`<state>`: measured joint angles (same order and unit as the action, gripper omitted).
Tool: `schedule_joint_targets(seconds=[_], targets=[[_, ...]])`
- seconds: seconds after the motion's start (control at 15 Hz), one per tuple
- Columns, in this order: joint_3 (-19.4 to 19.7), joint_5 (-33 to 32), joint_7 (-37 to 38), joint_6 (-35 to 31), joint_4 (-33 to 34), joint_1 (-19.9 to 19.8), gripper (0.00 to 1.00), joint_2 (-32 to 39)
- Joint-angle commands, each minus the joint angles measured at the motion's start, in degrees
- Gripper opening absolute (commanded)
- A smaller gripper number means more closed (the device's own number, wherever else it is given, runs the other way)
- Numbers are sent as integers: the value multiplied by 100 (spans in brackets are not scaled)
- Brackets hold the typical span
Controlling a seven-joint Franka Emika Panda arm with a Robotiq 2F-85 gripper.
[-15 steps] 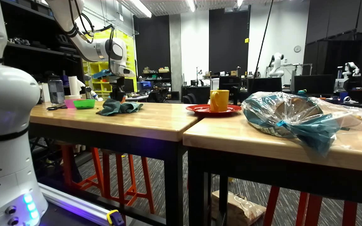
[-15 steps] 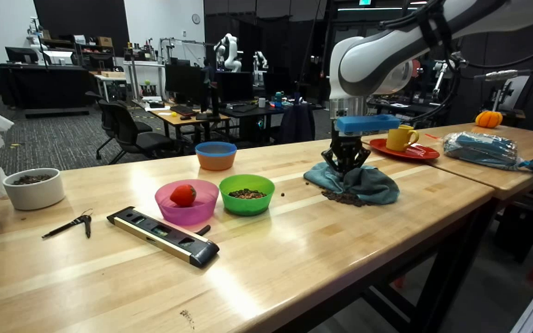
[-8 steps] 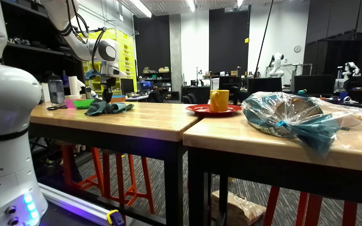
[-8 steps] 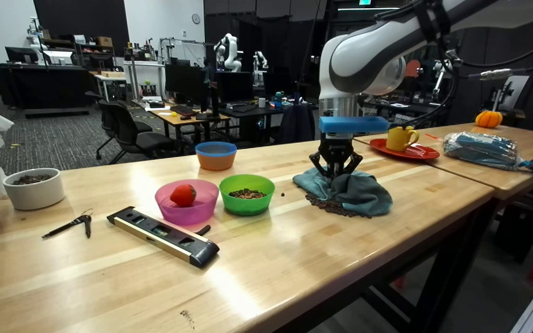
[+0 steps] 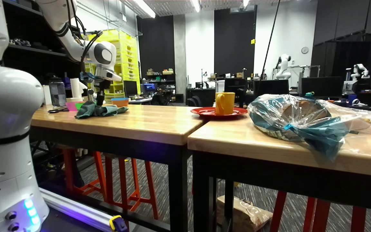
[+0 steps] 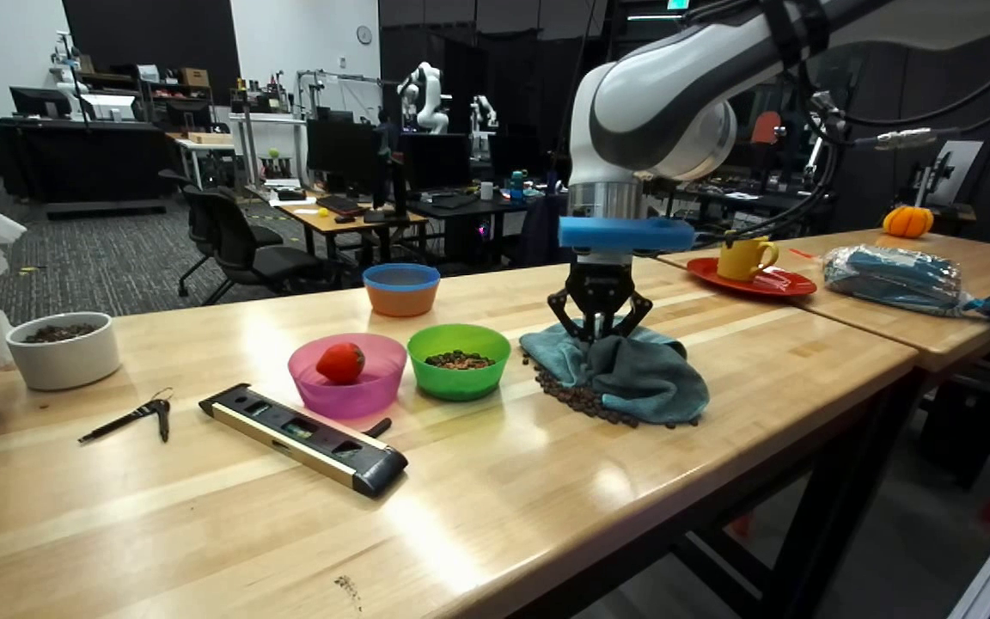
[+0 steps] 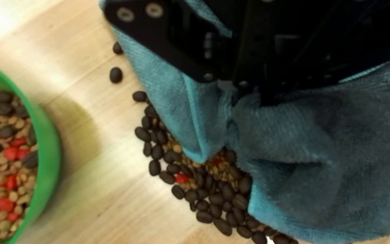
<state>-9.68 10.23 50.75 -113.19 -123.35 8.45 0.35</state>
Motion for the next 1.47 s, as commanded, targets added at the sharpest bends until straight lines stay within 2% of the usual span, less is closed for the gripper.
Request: schedule_joint_targets(seconds=[0.0, 0.13, 0.53, 0.93, 1.2, 1.4], targets=[[-126, 177, 236, -85, 71, 182, 2, 343], [-142, 123, 256, -101, 123, 210, 2, 363], [-104, -799, 711, -48, 99, 227, 2, 174], [-11, -1332, 692, -22, 18, 162, 2, -10], [119, -1458, 514, 3, 11, 44, 2, -113], [201, -1292, 106, 92, 18, -44, 2, -200]])
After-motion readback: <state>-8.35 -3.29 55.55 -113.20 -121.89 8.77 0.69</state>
